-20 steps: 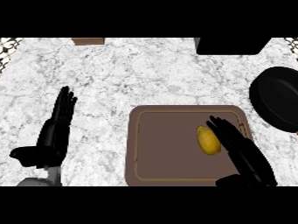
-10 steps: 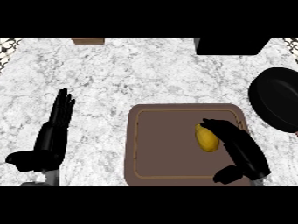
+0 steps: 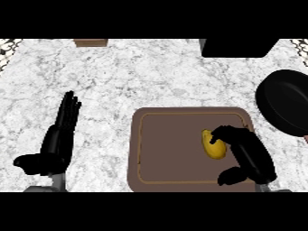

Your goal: Pick the lemon from the tray and place it in the pot

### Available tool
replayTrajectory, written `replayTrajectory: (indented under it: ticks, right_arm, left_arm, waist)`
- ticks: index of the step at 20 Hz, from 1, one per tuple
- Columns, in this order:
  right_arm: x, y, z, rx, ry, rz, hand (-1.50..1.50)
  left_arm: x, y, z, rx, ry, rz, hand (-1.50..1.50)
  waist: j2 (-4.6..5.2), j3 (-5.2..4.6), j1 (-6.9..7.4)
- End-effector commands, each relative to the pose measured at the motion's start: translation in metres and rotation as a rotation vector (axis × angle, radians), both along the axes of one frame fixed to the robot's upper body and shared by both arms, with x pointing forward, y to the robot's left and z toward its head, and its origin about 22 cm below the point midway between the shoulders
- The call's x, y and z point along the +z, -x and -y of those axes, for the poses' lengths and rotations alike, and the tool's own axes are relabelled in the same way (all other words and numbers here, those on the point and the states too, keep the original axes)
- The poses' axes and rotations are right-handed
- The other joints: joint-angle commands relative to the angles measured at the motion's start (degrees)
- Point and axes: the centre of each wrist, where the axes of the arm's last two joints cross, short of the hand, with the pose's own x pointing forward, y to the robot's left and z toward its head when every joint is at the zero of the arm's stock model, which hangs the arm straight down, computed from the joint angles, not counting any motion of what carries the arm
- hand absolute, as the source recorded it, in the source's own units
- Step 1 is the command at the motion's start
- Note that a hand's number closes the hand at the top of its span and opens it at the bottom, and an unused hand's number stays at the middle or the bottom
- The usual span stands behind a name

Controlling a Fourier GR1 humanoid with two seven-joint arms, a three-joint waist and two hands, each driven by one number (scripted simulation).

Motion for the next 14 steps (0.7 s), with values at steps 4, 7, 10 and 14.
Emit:
replayTrajectory:
  ticks: [4, 7, 10, 14]
  right_arm:
    - [0.008, -0.047, -0.060, -0.184, 0.157, -0.235, 1.50]
    - [0.032, -0.076, -0.083, -0.269, 0.232, -0.369, 1.50]
    - [0.066, -0.091, -0.113, -0.330, 0.224, -0.281, 1.50]
    - [0.093, -0.110, -0.138, -0.349, 0.182, -0.126, 1.50]
  left_arm:
    - [0.005, -0.006, 0.007, -0.030, -0.001, -0.005, 0.00]
    - [0.005, -0.006, 0.016, -0.036, -0.007, 0.009, 0.00]
    - [0.007, 0.009, -0.006, -0.029, 0.002, -0.012, 0.00]
    - [0.014, -0.015, -0.002, -0.012, 0.023, -0.008, 0.00]
  waist:
    - [0.80, 0.54, 2.02]
    - [0.86, 0.52, 2.42]
    - [0.44, 0.64, 1.68]
    - [0.57, 0.65, 1.19]
